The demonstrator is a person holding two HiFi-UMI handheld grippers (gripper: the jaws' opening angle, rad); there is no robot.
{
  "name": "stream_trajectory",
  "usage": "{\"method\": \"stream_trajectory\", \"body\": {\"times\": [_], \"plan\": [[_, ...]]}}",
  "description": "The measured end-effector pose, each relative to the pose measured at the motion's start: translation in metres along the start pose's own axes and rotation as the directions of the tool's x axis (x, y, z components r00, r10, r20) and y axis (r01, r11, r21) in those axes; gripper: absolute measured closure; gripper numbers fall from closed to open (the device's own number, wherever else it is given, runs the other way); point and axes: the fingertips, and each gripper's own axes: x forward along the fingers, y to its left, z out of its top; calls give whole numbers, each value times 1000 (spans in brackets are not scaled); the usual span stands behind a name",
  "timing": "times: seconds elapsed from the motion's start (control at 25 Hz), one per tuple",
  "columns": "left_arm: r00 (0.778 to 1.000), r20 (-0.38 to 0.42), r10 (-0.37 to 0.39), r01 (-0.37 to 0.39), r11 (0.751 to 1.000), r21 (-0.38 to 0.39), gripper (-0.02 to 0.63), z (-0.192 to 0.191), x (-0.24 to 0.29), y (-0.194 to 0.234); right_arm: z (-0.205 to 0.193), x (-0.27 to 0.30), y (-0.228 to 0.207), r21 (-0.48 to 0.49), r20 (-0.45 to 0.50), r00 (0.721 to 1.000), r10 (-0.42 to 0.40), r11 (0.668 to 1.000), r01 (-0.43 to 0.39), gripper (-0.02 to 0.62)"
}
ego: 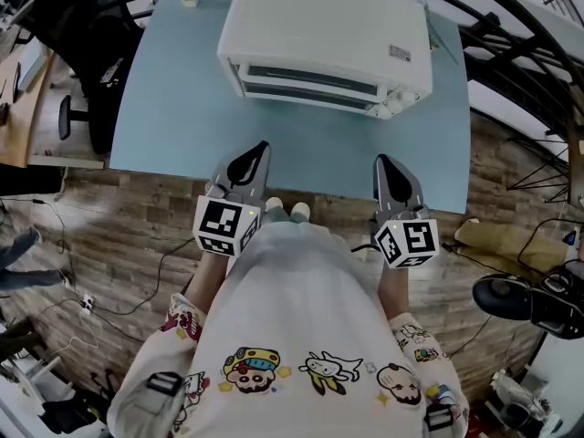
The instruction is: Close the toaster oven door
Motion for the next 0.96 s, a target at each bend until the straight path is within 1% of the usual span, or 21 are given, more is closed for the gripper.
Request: {"method": "stream_trajectory", "body": {"times": [0.96], "plan": [[1000,-9,13,-13,1000,-4,607,0,4,8,-2,5,-4,11,-13,1000,-8,1000,8,586]]}}
